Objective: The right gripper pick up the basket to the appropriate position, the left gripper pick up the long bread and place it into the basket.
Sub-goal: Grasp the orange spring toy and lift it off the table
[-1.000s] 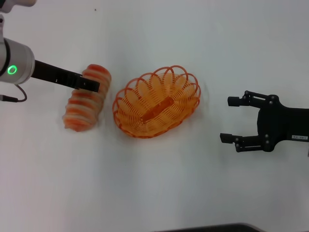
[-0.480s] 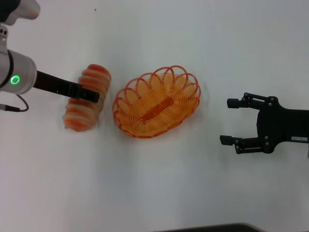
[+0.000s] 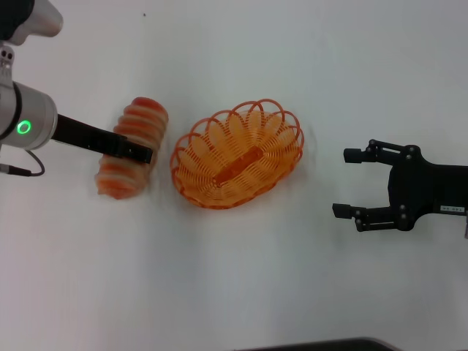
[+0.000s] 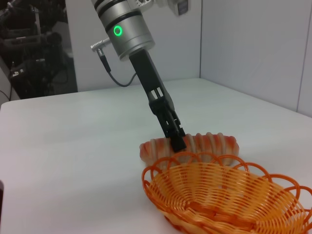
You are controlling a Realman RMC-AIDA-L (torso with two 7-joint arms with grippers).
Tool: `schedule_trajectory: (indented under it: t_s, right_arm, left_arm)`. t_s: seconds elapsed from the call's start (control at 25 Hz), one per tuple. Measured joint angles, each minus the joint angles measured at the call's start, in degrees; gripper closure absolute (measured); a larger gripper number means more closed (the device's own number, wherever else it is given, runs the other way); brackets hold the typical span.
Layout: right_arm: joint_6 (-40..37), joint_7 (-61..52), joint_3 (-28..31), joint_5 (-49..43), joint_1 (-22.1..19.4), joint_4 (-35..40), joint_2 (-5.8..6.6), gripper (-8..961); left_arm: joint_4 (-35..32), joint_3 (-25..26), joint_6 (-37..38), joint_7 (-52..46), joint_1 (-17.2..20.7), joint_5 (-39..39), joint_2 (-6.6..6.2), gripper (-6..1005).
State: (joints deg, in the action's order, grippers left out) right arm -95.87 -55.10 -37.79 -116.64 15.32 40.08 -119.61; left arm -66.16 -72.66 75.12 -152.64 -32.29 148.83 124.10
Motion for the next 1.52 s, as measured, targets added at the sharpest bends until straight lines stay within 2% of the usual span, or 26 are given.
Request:
schedule_trajectory:
  t_s: [0.2, 0.6, 0.84, 1.04, 1.52]
  right_arm:
    - [0.57, 0.07, 0.0, 0.0, 0.18, -0.21, 0.0, 23]
    - [0.79, -0.08, 0.0, 0.01, 0.5, -0.18, -0.07, 23]
    - [0.78, -0.22, 0.0, 0.0, 0.49, -0.14, -0.11, 23]
    - [0.77, -0.32, 0.0, -0.03, 0.5, -0.17, -0.09, 23]
    - [0.51, -0.4, -0.1, -0.08, 0.67, -0.23, -0.09, 23]
  left_arm:
    - [2.18, 0.33, 0.01, 0.29, -0.89, -0.01, -0.12, 164]
    - [2.41, 0.39, 0.13, 0.56, -1.11, 0.45, -0.19, 168]
    - [2.89, 2.1, 1.0, 0.77, -1.49, 0.5, -0.49, 170]
    - [3.21, 2.25, 1.36, 0.92, -1.63, 0.49, -0.62, 318]
    - [3.24, 2.26, 1.44, 1.07, -1.64, 0.5, -0.62, 395]
